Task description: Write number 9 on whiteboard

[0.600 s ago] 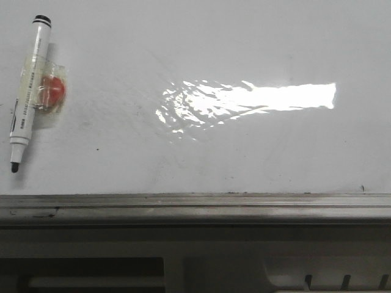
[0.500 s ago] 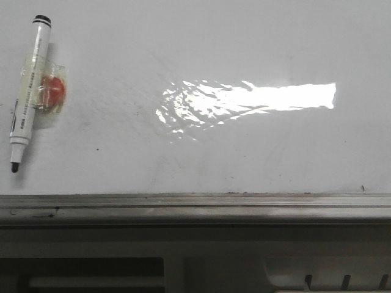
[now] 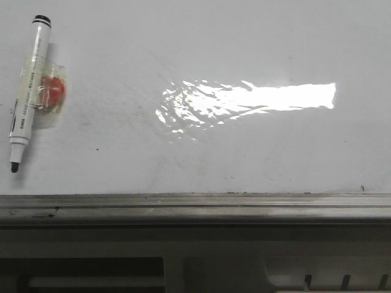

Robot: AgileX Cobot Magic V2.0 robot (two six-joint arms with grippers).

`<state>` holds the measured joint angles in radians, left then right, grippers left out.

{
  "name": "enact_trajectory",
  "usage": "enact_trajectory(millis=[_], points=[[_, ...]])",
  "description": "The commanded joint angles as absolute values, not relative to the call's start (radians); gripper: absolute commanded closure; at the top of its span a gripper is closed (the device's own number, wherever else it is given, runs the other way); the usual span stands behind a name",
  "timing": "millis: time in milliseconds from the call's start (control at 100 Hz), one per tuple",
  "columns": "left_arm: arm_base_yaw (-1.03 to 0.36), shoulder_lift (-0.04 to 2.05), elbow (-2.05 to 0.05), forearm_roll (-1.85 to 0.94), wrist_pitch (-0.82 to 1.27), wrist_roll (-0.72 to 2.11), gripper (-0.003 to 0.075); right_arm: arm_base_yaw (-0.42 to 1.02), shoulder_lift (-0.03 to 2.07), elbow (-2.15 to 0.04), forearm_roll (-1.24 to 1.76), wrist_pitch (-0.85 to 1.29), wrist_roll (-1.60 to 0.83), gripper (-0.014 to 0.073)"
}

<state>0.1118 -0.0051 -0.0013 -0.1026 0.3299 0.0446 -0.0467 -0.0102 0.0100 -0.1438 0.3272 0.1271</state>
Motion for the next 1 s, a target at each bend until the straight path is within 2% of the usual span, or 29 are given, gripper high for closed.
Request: enact_trajectory(millis=[0,350,470,590,640,720,810,990], points=[[0.113,-0.033,0.029,-0.112,0.282,0.035,0.0738,-0.051,-0.029,0.037,-0.145,0.299,0.119,0.0661],[0.113,-0.033,0.029,-0.112,0.282,0.035,0.0738,-0.051,-0.029,0.037,-0.189,0.283,0.119,0.0661],[0.113,-0.033,0.029,-0.112,0.28,0.035,0.0738,-0.051,-0.029,0.037,-0.346,0.185,0.119,0.0661],[0.113,-0.033,0.029,-0.138,0.259,0.035,0.0738,-0.051,-0.029,0.037,-0.35,-0.01,0.119,0.0661],[0.113,-0.033,0.029,-0.246,0.243,0.035,0.0738,-0.051,-0.029,0.037,-0.35,-0.09,0.119,0.0661],[0.113,-0.033,0.029,-0.63,0.236,0.033,0.0738,-0.051,-0.029,0.037,-0.327,-0.19,0.127,0.0661],[0.113,-0.033,0.029,-0.968,0.214,0.033,0.0738,-0.051,-0.029,0.037,-0.157,-0.235,0.229,0.0661],[0.113,-0.033,0.027,-1.253,0.156,0.033,0.0738,-0.051,-0.029,0.024,0.209,-0.202,0.264,0.066]])
